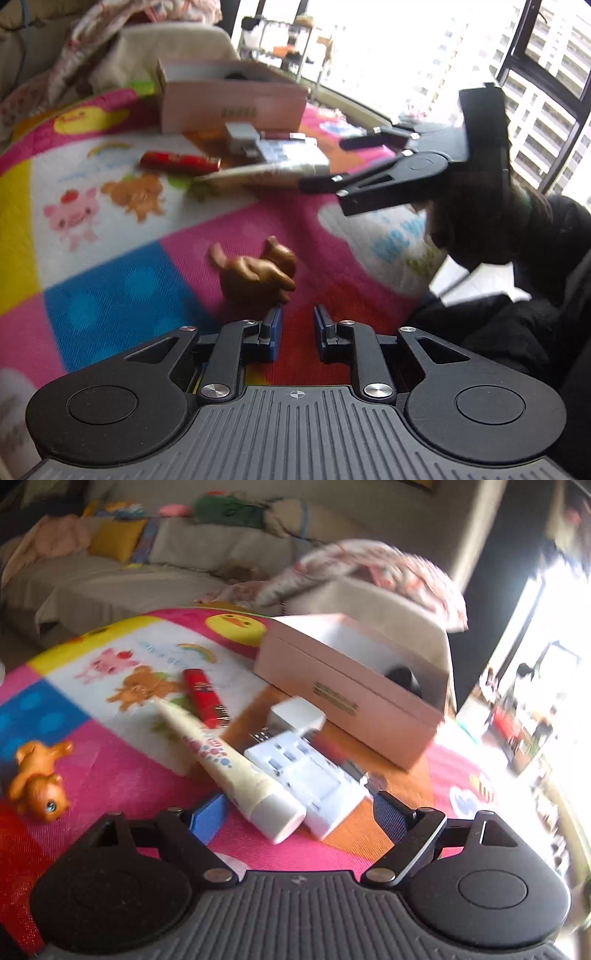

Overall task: Organize rigid objects
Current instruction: 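Grasp the brown toy figurine with left gripper while right gripper moves toward the white cream tube, then close the right gripper on the white cream tube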

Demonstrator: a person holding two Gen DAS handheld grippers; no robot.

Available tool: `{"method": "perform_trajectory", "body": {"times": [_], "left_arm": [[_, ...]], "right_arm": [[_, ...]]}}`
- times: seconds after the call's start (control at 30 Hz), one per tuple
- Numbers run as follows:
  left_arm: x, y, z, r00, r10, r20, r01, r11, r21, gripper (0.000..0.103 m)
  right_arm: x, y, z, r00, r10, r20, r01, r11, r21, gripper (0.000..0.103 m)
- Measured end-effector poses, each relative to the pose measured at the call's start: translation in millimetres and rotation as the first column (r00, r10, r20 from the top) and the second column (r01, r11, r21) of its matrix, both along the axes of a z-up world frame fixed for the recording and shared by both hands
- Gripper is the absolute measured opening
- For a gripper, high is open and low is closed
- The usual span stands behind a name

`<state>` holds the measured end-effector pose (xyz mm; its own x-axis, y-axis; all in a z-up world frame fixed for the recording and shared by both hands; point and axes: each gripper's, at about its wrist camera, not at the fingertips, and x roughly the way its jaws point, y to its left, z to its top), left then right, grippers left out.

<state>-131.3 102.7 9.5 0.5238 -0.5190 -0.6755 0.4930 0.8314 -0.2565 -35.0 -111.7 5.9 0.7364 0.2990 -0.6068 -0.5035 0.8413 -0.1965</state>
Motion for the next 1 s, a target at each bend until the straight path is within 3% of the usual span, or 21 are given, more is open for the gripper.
{"method": "perform_trajectory", "body": {"times": [0.1, 0.3, 0.5, 0.63, 0.73, 0.83, 0.9, 1.0], "left_arm": [[27, -6, -1, 0.999, 0.051, 0.014, -0.051, 0.998, -0.039, 0.02], [71, -20, -5, 0.983, 0.146, 0.107, -0.149, 0.989, 0.021, 0.019], [53, -24, -5, 0.997, 0.01, 0.072, -0.012, 1.0, 0.027, 0.022], [34, -20, 1, 0.998, -0.014, 0.056, 0.013, 1.0, 0.028, 0.022], [34, -6, 15, 0.988, 0.095, 0.121, -0.096, 0.995, 0.002, 0.023], [45, 8, 26, 0.942, 0.258, 0.213, -0.269, 0.963, 0.025, 0.023], [59, 15, 25, 0.93, 0.312, 0.193, -0.323, 0.946, 0.027, 0.023], [71, 13, 17, 0.942, 0.302, 0.148, -0.307, 0.952, 0.014, 0.023]], "right_arm": [[7, -25, 7, 0.998, -0.021, -0.059, 0.027, 0.994, 0.103, 0.087], [14, -57, 12, 0.992, -0.086, -0.089, 0.102, 0.977, 0.187, 0.087], [30, -72, -2, 0.971, -0.213, -0.108, 0.234, 0.944, 0.235, 0.092], [47, -89, -11, 0.94, -0.26, -0.222, 0.32, 0.897, 0.305, 0.099], [47, -97, -13, 0.937, -0.252, -0.242, 0.326, 0.88, 0.346, 0.1], [46, -93, -15, 0.939, -0.252, -0.233, 0.32, 0.89, 0.326, 0.101], [46, -90, -15, 0.941, -0.247, -0.232, 0.312, 0.898, 0.311, 0.103], [46, -89, -14, 0.94, -0.247, -0.234, 0.314, 0.897, 0.313, 0.103]]}}
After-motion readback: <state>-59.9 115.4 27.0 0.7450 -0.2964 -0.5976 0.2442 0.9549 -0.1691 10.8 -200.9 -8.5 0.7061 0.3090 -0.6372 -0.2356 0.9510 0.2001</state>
